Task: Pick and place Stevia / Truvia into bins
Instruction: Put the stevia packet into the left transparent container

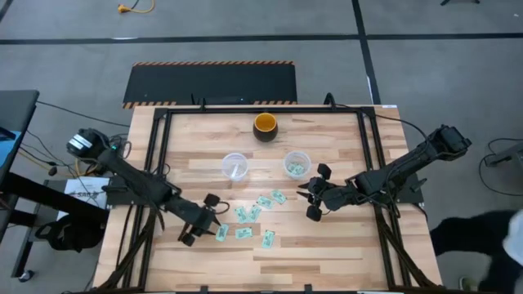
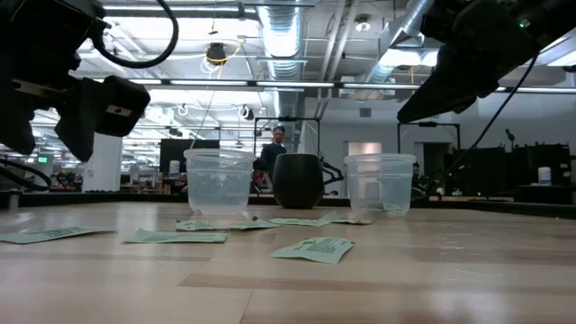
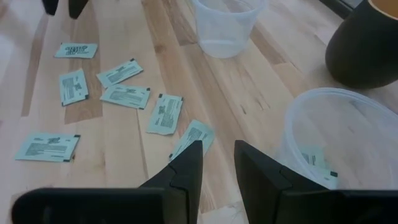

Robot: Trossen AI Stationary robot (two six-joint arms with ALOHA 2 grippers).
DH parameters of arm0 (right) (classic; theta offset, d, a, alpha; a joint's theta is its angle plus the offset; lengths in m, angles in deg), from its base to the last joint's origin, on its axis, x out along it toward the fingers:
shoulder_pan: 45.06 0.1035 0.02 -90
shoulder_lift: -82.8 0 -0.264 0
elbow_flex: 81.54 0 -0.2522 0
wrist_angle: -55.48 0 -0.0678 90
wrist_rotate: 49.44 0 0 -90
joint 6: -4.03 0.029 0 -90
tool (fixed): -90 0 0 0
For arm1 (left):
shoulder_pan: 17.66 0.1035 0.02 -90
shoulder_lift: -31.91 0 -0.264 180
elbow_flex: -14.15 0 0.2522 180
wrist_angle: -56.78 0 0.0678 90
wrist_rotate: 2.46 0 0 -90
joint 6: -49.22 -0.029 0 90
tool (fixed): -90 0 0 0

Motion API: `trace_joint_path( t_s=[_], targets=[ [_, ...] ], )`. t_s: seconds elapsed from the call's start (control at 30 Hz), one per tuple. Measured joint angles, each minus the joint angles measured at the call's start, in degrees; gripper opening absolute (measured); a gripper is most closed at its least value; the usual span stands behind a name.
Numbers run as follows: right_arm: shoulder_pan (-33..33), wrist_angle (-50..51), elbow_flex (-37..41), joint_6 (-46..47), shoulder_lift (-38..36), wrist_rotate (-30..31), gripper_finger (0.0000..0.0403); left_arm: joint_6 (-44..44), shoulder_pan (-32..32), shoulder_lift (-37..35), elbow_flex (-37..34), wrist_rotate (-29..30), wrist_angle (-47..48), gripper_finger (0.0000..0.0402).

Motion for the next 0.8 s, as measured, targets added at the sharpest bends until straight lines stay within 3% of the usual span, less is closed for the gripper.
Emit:
trace_joint_path(
  t_s=[0.37,0.8],
  targets=[
    [0.6,-0.1,0.0,0.2,0.0,-0.9,0.0087,0.8,-2.8,15.0,7.0,-0.1,0.8,0.0151],
    [3.0,-0.2,0.0,0.2,0.0,-0.9,0.0087,-2.7,-3.0,16.3,12.7,2.7,10.4,0.0151]
  ],
)
